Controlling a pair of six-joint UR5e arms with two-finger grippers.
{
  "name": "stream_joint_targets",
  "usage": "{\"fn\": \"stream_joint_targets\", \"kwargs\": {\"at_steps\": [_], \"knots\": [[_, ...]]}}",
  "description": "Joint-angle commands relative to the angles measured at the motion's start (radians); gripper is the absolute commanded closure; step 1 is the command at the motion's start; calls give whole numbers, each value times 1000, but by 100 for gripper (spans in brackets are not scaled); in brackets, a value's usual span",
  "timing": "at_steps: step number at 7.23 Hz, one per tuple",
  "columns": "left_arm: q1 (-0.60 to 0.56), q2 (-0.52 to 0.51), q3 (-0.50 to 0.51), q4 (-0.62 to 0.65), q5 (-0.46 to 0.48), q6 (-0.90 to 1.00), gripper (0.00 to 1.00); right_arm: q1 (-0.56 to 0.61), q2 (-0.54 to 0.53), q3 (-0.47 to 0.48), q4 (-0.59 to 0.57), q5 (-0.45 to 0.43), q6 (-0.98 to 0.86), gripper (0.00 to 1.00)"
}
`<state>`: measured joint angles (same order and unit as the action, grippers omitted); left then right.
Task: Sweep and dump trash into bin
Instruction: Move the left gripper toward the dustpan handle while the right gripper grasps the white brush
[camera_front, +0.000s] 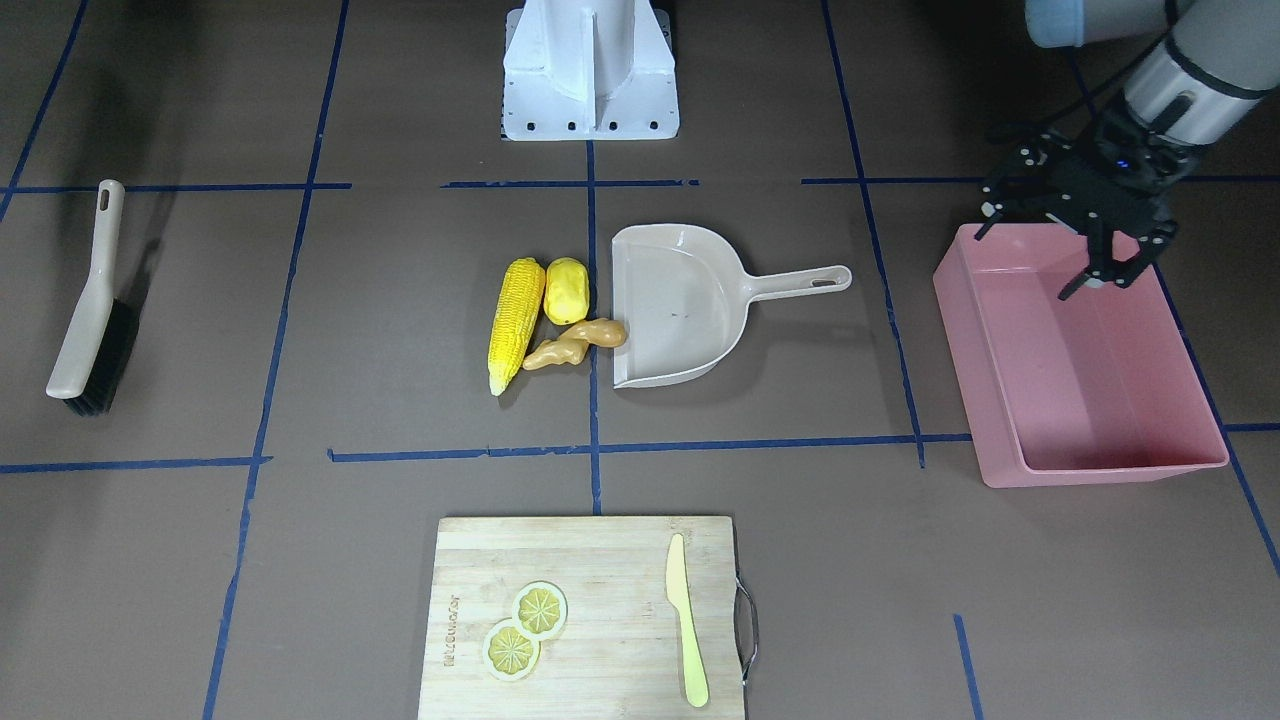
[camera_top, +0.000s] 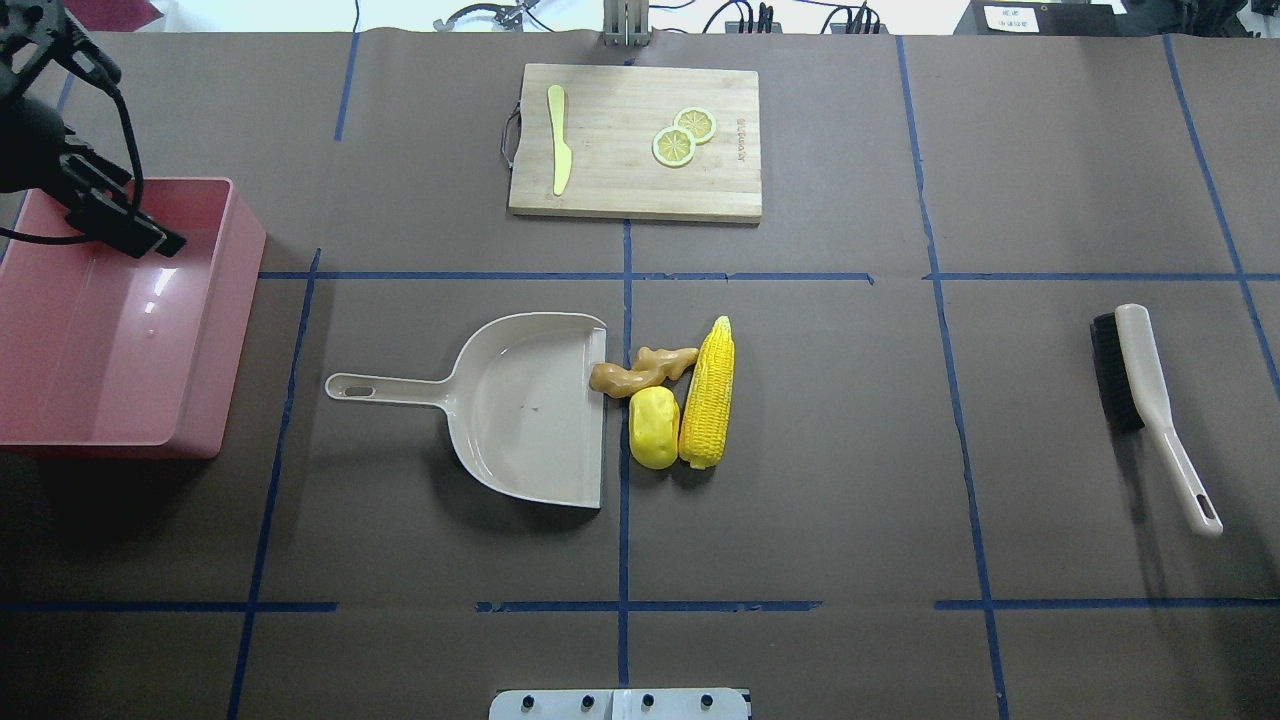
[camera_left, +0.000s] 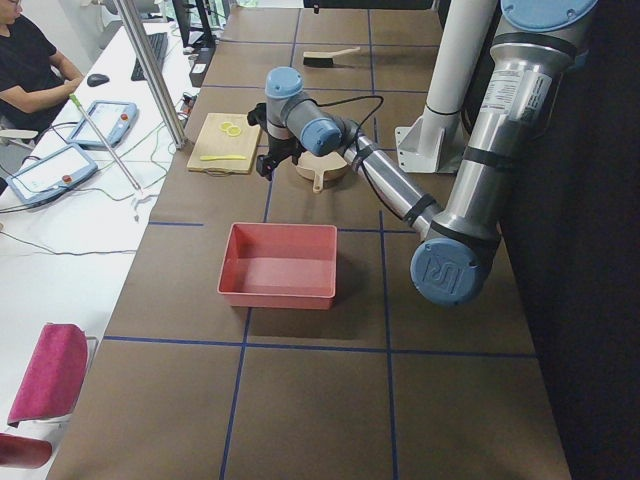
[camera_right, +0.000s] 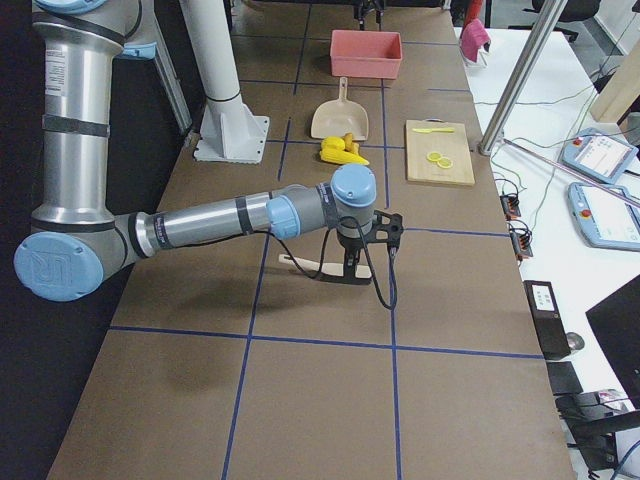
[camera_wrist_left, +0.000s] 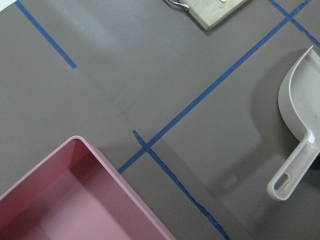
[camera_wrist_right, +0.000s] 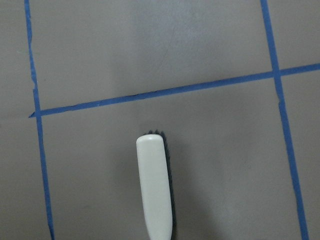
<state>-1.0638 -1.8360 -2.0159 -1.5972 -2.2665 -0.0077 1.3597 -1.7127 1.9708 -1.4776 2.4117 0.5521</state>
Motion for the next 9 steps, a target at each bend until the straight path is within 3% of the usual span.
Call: {"fn": "stream_joint_targets", "kwargs": {"at_steps": [1, 3, 5, 9], "knots": [[27, -26, -9, -4, 21, -2, 0, -92, -76, 66, 28, -14, 55, 0], [39, -29, -17, 2, 15, 0, 0, -247, -168, 59, 231, -157, 205, 0], [53, -28, -17, 2, 16, 0, 0, -322, -156, 37, 237, -157, 233, 0], [81, -28, -17, 6, 21, 0, 0, -365, -113, -42, 235, -154, 235, 0]]}}
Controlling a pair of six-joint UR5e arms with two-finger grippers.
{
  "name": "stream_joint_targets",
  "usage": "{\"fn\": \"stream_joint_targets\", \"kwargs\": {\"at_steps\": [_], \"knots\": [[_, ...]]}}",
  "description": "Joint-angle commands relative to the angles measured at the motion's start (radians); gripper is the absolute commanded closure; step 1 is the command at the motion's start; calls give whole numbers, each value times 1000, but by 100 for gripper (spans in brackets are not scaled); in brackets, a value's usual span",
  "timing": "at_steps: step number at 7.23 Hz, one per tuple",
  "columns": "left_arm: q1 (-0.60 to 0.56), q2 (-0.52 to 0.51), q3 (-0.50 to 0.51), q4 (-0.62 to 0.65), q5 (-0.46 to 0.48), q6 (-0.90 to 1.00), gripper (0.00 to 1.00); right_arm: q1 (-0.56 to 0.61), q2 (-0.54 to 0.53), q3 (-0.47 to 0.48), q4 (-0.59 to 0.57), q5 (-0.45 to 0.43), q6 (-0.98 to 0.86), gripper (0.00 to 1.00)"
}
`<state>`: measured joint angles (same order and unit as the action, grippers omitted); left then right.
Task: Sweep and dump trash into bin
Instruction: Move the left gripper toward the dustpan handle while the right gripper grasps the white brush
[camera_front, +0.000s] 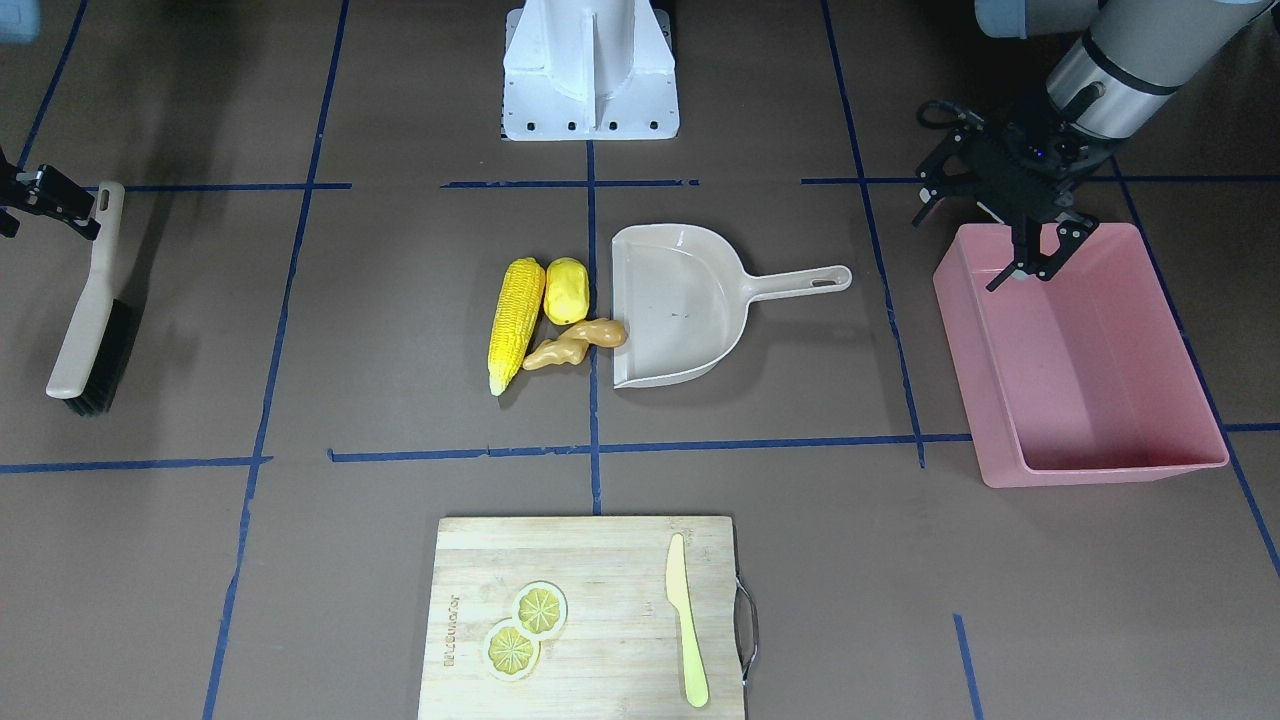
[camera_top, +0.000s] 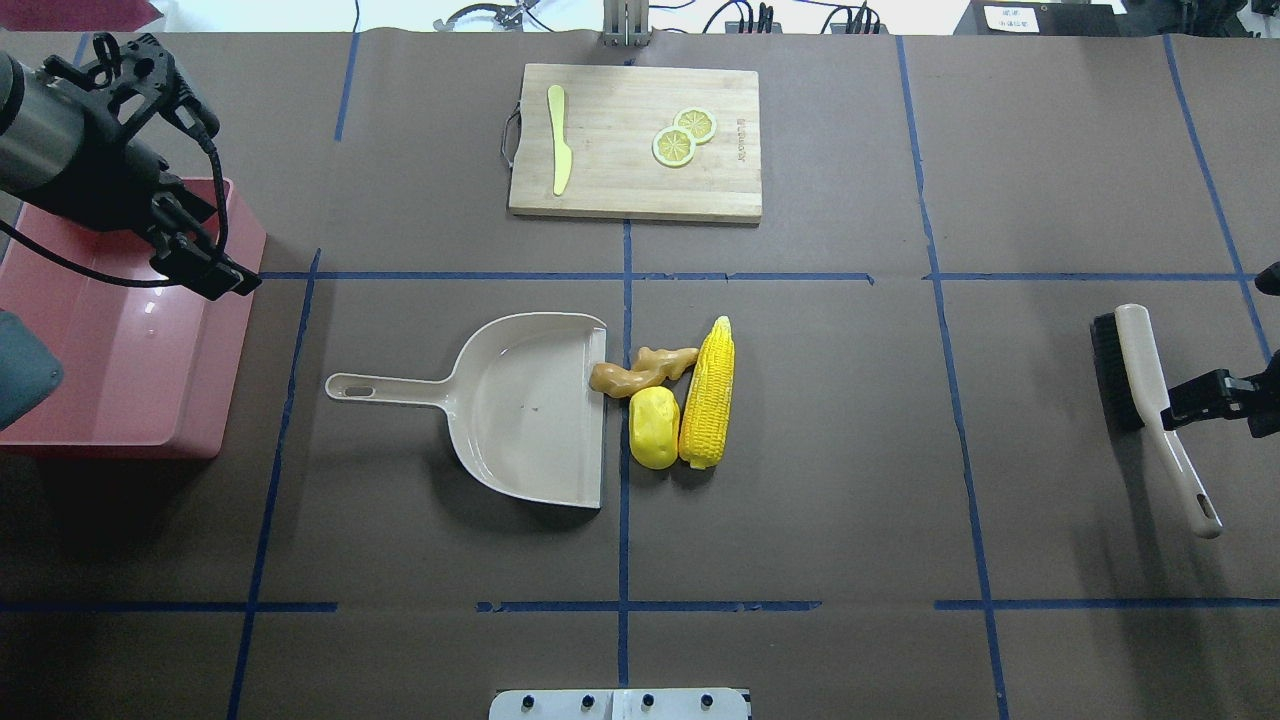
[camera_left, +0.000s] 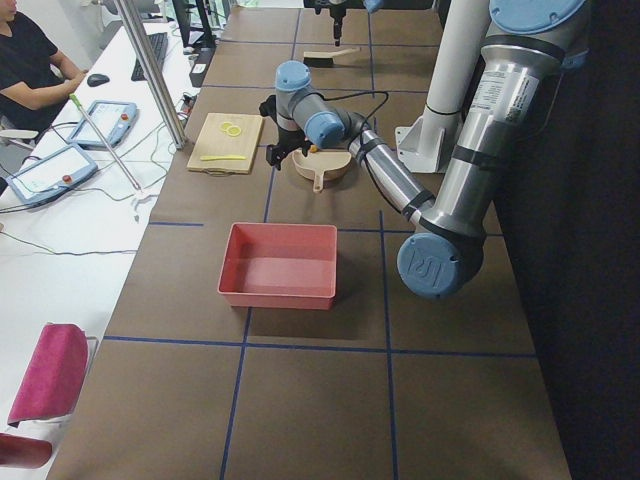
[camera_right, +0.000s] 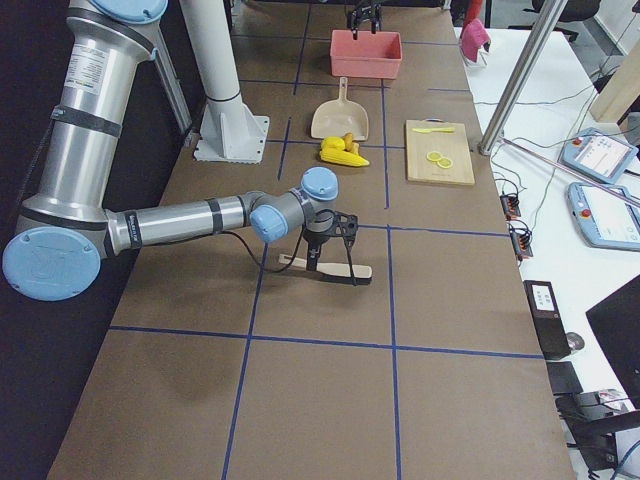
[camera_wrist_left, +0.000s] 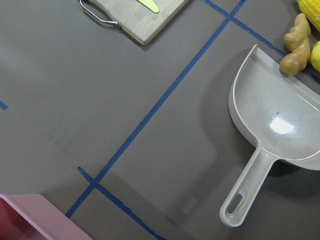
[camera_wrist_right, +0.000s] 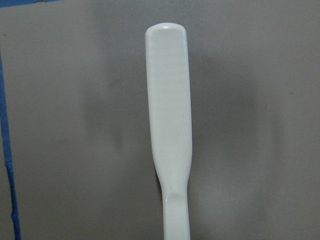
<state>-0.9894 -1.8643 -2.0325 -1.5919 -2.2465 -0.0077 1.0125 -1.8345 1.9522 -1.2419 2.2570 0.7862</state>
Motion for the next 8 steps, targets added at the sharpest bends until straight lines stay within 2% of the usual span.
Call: {"fn": "stream_joint_targets", "kwargs": {"at_steps": [1, 5, 6, 8], "knots": [[8, 1, 0, 3, 1, 0, 0, -41, 9, -42, 1, 1, -1, 0], [17, -1, 0, 3, 2, 0, 0, -90, 46, -91, -4, 6, 1, 2], [17, -1, 3, 1, 2, 2, 0, -91, 46, -108, -2, 0, 5, 7], [17, -1, 5, 1, 2, 2, 0, -91, 52, -108, 1, 1, 91, 27]]}}
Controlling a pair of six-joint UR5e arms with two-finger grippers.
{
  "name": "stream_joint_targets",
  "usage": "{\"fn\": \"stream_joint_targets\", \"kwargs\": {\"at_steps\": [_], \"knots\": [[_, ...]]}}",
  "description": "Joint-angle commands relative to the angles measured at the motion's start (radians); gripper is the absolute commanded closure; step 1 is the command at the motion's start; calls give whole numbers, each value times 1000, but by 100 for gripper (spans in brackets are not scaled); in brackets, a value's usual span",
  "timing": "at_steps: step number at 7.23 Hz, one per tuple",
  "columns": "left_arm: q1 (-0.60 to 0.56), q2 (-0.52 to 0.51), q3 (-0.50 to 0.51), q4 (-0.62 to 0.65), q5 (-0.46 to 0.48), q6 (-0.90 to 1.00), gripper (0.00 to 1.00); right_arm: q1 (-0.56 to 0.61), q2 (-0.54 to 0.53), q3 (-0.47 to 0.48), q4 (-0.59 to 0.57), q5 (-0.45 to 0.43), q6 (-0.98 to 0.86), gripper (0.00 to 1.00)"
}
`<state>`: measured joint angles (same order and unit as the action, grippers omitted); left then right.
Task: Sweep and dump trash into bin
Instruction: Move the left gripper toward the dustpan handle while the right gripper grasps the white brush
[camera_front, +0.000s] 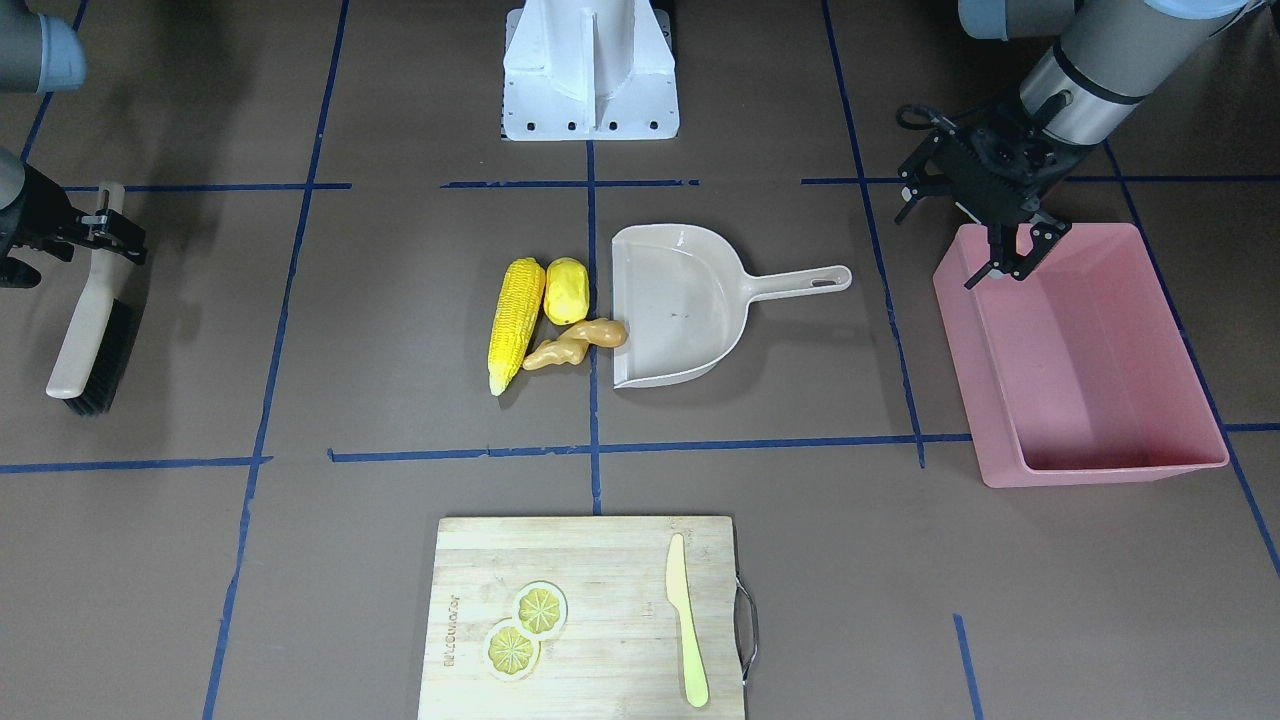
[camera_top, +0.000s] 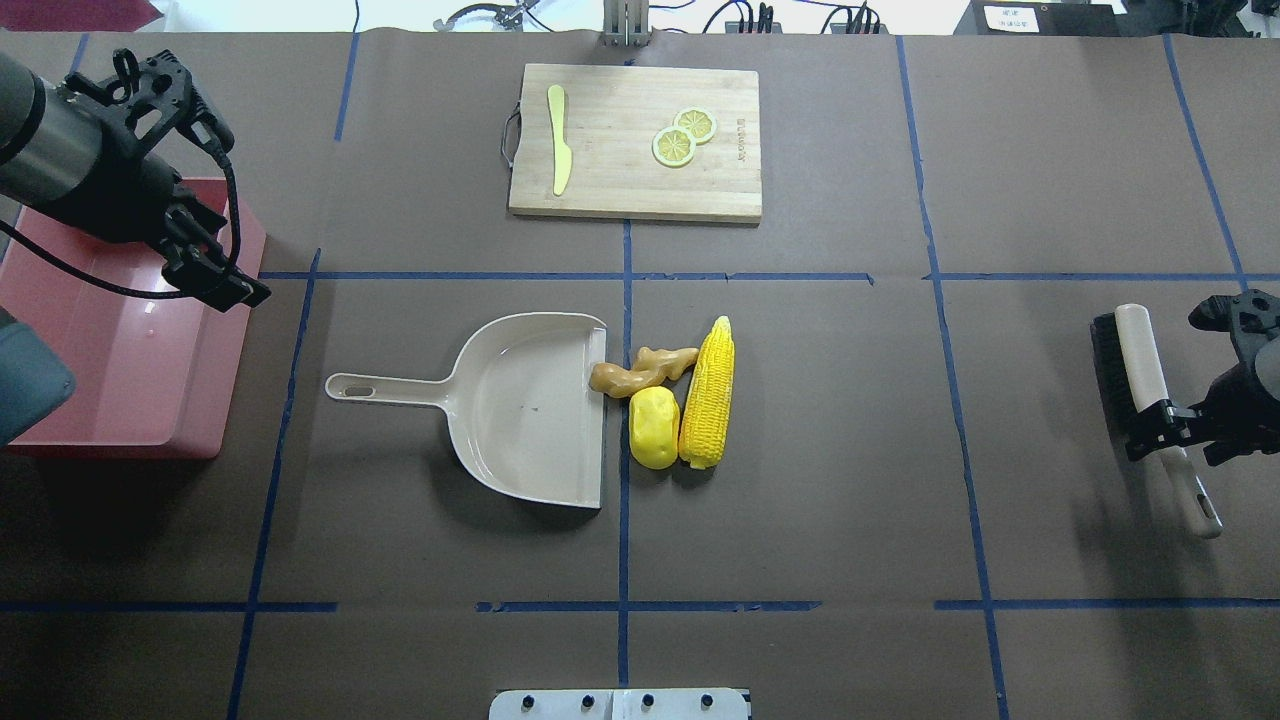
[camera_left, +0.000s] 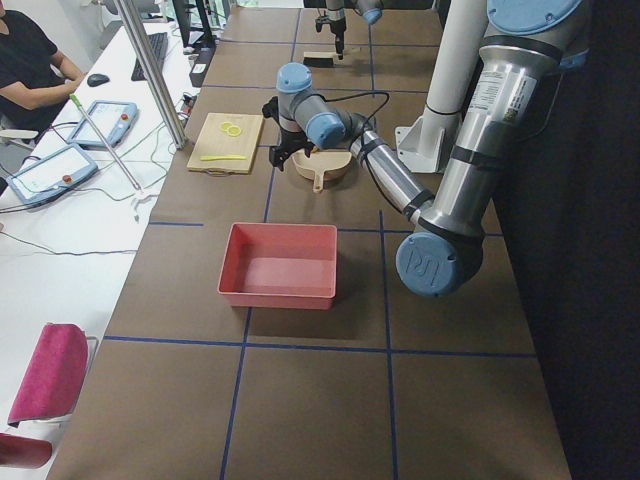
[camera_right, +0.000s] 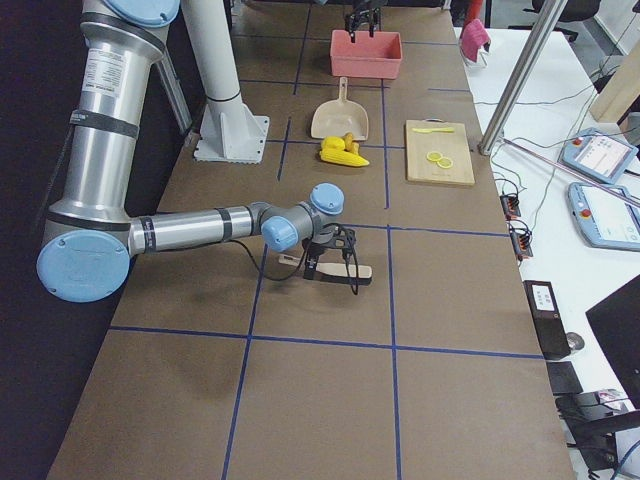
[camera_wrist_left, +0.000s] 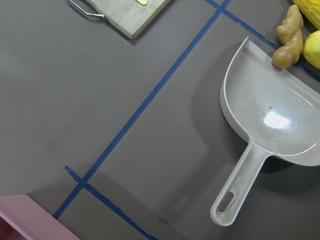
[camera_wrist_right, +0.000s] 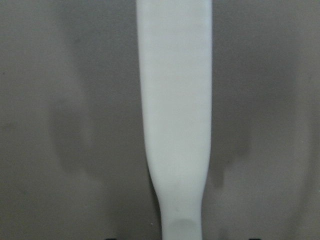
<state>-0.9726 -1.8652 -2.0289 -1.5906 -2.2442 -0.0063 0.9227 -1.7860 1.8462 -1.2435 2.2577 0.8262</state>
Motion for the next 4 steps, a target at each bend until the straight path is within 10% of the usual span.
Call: {"fn": "stream_joint_targets", "kwargs": {"at_steps": [1, 4], "knots": [[0, 0, 1, 0, 0, 0, 0, -1, 4, -2, 3, -1, 57, 42], [2, 0, 1, 0, 2, 0, 0, 1, 0, 1, 3, 3, 56, 89]]}}
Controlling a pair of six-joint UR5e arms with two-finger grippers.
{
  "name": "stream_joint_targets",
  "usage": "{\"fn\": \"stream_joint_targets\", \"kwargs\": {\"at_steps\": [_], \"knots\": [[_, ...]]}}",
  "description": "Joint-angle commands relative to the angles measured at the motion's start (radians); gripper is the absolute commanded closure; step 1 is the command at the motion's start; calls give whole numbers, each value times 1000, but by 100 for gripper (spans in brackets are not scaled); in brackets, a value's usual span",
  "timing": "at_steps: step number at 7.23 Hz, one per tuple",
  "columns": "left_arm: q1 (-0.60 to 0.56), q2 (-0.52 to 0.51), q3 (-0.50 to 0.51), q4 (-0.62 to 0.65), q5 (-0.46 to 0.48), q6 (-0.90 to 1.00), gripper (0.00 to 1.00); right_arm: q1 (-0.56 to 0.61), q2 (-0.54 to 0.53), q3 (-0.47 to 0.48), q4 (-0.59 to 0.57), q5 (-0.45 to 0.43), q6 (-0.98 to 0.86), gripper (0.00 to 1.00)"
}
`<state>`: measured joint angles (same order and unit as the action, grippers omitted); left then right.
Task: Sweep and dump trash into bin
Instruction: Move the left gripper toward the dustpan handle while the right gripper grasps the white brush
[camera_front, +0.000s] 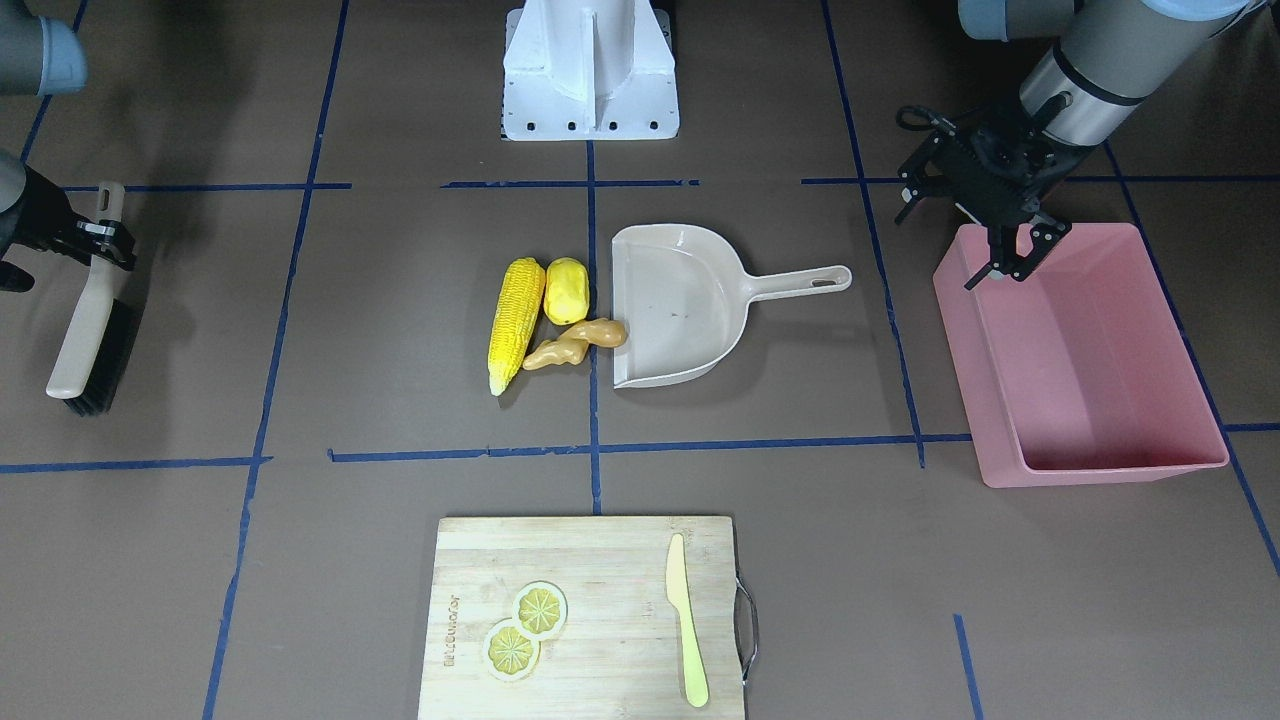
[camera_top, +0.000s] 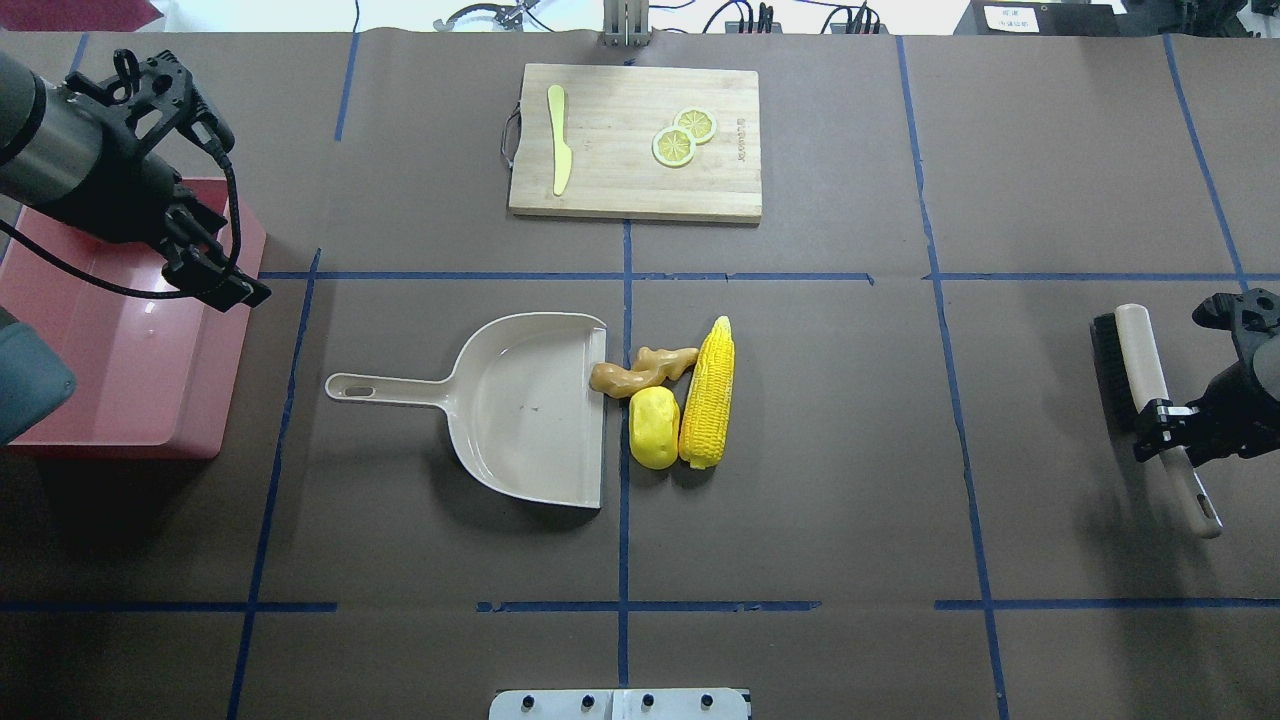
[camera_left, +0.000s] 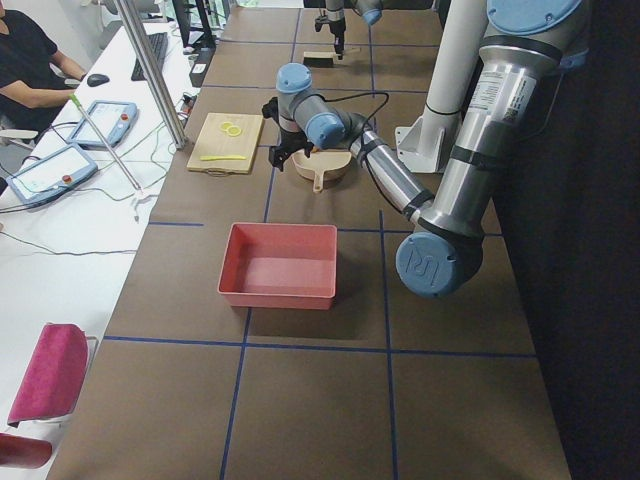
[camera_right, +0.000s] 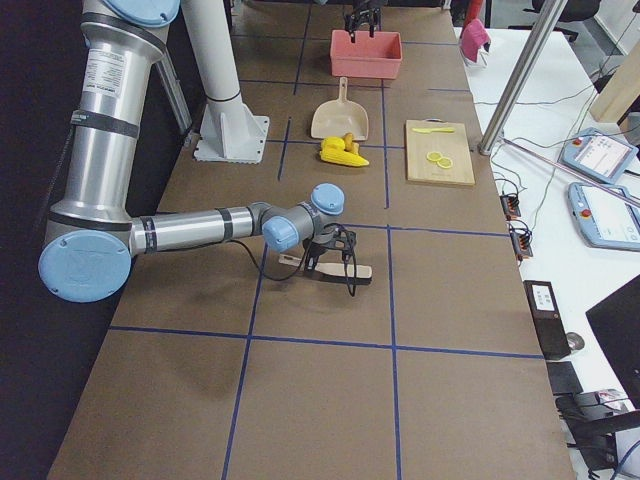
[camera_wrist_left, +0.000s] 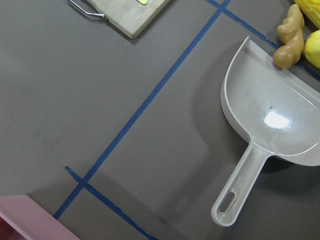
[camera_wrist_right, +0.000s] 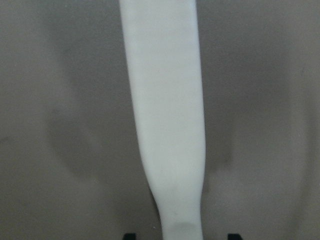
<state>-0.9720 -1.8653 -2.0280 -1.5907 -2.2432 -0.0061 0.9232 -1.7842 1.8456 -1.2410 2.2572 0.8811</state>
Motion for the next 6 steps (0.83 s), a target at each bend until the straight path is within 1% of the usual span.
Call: {"fn": "stream_joint_targets", "kwargs": {"at_steps": [1, 2, 4, 5, 6], "knots": [[1, 0, 0, 0, 1, 0, 0, 0, -4, 1, 0, 5, -4, 93], [1, 0, 0, 0, 1, 0, 0, 0, -4, 9, 0, 7, -5, 100], [6, 1, 0, -8, 1, 12, 0, 3, -10, 84, -8, 12, -4, 100], [7, 6, -1, -9, 1, 53, 0, 5, -9, 115, -8, 12, -2, 100], [6, 15, -5, -9, 1, 186, 0, 5, -4, 145, -9, 10, -1, 100]]}}
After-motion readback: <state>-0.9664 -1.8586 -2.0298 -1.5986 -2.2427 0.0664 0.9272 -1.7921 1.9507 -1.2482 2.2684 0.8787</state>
